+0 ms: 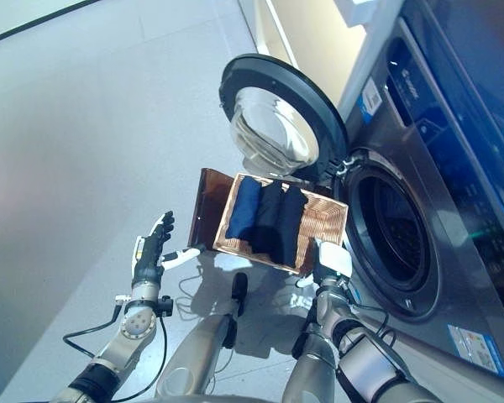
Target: Pick up the clothes and place them into the washing machine
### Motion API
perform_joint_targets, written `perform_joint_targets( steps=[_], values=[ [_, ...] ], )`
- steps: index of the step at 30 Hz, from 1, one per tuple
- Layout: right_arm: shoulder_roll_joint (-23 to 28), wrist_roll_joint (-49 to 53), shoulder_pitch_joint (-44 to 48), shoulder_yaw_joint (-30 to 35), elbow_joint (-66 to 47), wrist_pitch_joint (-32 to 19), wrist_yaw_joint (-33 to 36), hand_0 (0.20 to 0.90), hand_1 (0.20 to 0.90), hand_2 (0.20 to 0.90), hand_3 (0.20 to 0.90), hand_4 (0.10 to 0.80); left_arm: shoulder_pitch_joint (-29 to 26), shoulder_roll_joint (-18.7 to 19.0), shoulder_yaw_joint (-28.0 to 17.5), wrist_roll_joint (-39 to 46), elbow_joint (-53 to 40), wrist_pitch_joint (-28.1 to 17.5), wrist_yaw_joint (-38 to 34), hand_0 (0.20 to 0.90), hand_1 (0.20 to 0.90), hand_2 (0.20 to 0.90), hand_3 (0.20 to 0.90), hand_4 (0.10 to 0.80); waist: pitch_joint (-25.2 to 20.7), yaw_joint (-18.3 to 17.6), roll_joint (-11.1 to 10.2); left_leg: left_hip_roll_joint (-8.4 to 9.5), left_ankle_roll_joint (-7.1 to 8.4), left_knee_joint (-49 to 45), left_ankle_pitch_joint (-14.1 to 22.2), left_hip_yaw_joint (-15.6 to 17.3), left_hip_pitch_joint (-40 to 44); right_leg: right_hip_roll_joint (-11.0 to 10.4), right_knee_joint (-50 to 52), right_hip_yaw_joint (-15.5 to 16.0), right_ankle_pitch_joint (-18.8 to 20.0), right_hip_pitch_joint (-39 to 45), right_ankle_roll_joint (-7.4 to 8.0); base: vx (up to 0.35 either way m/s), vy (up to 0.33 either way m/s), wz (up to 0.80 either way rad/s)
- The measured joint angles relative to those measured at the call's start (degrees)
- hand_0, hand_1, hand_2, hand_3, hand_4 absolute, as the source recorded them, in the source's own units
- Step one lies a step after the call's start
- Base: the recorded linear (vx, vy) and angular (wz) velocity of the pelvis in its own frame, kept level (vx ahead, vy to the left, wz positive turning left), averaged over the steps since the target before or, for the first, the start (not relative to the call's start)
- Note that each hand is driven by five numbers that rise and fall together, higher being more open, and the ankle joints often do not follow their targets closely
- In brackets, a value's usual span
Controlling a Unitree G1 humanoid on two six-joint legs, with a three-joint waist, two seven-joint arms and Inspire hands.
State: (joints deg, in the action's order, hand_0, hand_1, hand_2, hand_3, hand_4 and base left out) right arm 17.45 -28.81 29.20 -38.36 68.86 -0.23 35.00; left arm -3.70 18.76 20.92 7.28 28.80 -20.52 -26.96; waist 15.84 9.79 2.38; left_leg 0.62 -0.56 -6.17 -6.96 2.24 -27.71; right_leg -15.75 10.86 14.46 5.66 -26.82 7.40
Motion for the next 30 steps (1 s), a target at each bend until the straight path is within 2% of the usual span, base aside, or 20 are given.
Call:
perform_joint_targets(
  steps=[4, 7, 14, 19, 22, 26, 30],
  values=[
    [4.38, -7.03, 0.98, -2.54, -8.75, 0.16, 0.52, 0.900, 0.900, 0.900, 0.900, 0.800, 0.25, 0.08, -0.06, -0.03, 0.73, -0.08, -0.42, 0.900, 0.900, 0.900, 0.900, 0.800, -0.40, 0.01, 1.02, -0.28, -0.17, 1.42, -0.67, 0.38, 0.31, 0.36, -0.06, -0.33, 0.06, -0.63, -0.14, -0.015, -0.040, -0.04],
    [5.76, -10.18, 3.02, -4.13, -9.48, 0.42, 0.69, 0.900, 0.900, 0.900, 0.900, 0.800, 0.25, 0.06, 0.02, -0.04, 1.04, -0.16, -0.46, 0.900, 0.900, 0.900, 0.900, 0.800, -0.36, -0.04, 1.98, -0.44, -0.75, 2.19, -1.12, 0.50, 0.40, 0.61, -0.04, -0.43, 0.09, -0.84, -0.09, -0.013, -0.025, -0.01],
    [9.92, -18.64, 7.42, -9.30, -9.52, 2.07, 0.97, 0.900, 0.900, 0.900, 0.900, 0.800, -0.13, 0.07, 0.03, -0.02, 2.27, -1.42, -0.55, 0.900, 0.900, 0.900, 0.900, 0.800, 0.20, 0.20, 3.55, -0.67, -0.72, 2.80, -1.30, 0.59, 0.11, 0.70, 1.38, -0.59, -0.57, -2.30, -0.44, -0.029, -0.019, -0.02],
    [11.61, -22.13, 12.23, -11.80, -6.92, 4.14, 1.27, 0.900, 0.900, 0.900, 0.900, 0.800, -1.40, 0.30, 0.10, -0.02, 2.24, -2.50, -0.98, 0.900, 0.900, 0.900, 0.900, 0.800, 0.91, 0.14, 4.48, -0.80, 0.16, 2.28, -2.07, 0.51, -4.26, 0.23, 6.01, -1.08, -2.40, -8.49, -1.34, -0.060, -0.025, 0.04],
    [11.84, -22.44, 15.05, -11.78, -4.69, 4.94, 1.37, 0.900, 0.900, 0.900, 0.900, 0.800, -2.41, 0.30, 0.11, -0.06, 2.00, -2.50, -1.16, 0.900, 0.900, 0.900, 0.900, 0.800, 3.11, 0.15, 5.47, -0.87, -0.10, 2.08, -2.53, 0.34, -5.16, -0.09, 9.05, -1.19, -3.68, -10.51, -1.60, -0.052, -0.009, 0.07],
    [11.85, -22.39, 17.57, -11.77, -2.83, 5.30, 1.63, 0.900, 0.900, 0.900, 0.900, 0.800, -3.55, 0.43, 0.01, -0.06, 1.34, -2.55, -2.71, 0.900, 0.900, 0.900, 0.900, 0.800, 3.87, 0.06, 5.34, -0.84, -0.04, -0.50, -2.31, -0.39, -8.80, -0.77, 13.59, -1.31, -5.78, -14.61, -2.26, 0.000, -0.007, 0.14],
    [12.05, -22.34, 19.63, -11.84, -2.05, 5.25, 2.68, 0.900, 0.900, 0.900, 0.900, 0.800, -5.64, 0.75, -0.06, -0.34, 0.73, -2.62, -3.29, 0.900, 0.900, 0.900, 0.900, 0.800, 5.69, 0.02, 5.06, -0.85, 0.65, -4.79, -0.82, -0.86, -12.01, -1.40, 18.73, -1.77, -8.35, -17.96, -2.98, 0.006, 0.004, 0.12]
  ],
)
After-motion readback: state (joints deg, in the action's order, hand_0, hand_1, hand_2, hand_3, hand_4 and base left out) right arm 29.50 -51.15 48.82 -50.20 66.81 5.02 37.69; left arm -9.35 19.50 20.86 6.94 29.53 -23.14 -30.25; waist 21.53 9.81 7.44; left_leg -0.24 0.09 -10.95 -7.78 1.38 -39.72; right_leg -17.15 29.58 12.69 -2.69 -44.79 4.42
